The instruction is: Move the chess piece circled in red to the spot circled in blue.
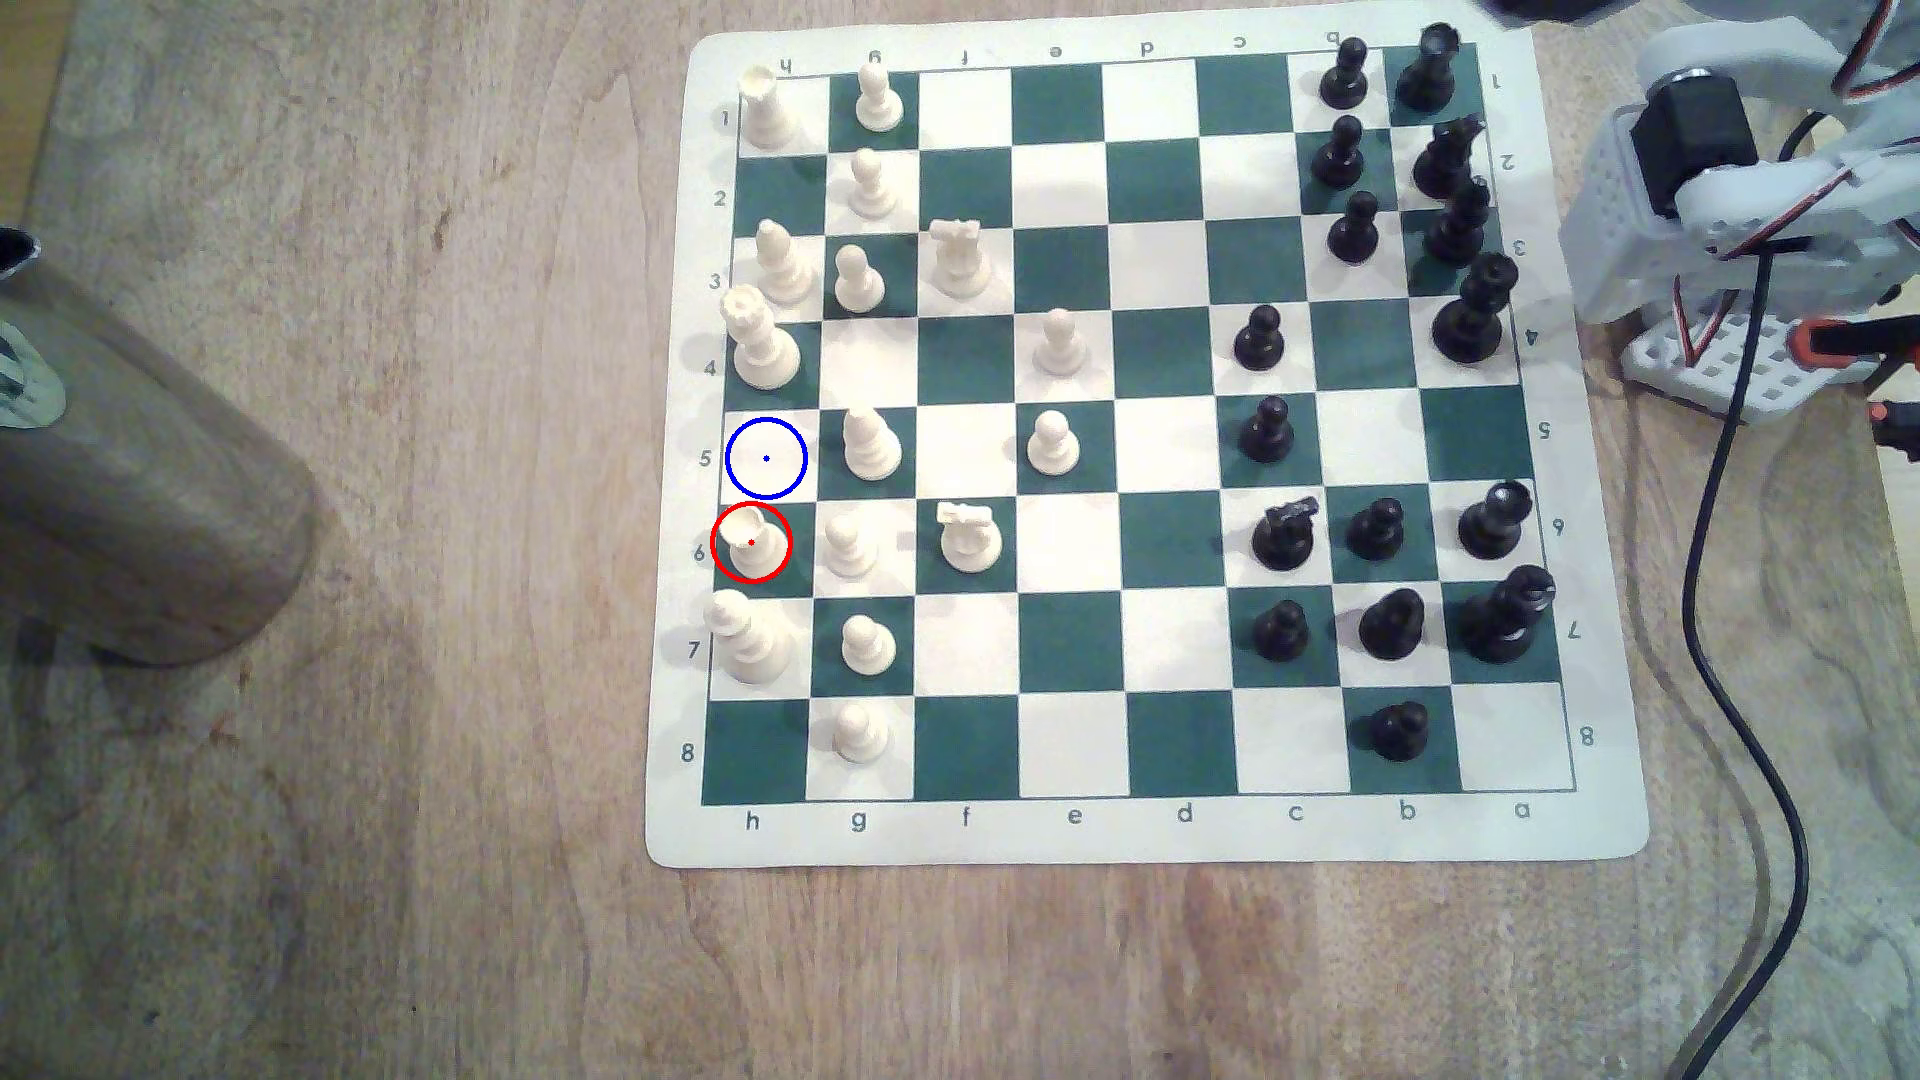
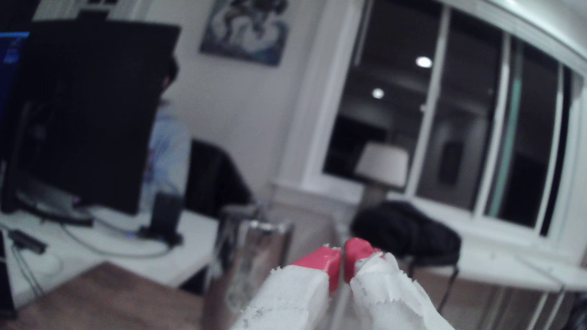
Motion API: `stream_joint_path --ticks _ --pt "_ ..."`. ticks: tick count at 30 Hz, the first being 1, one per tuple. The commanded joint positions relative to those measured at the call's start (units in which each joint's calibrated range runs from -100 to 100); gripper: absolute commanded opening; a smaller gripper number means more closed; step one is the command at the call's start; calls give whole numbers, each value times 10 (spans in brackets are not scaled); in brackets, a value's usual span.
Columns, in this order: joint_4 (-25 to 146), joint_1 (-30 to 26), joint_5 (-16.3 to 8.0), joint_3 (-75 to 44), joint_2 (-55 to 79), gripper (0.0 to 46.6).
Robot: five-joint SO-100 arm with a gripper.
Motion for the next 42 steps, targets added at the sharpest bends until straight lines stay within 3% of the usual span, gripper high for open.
stream_joint_path --ticks 1,8,10,19,23,28,42 --pt "72 -36 -2 -114 130 9" --pt "48 -66 -2 -153 266 30" --pt "33 -72 -22 -165 299 39" --pt "76 -80 -22 -216 367 81" --pt "63 -78 -27 -227 425 172" --pt "44 -65 -42 -281 518 150" --pt "115 -57 -85 -505 776 167"
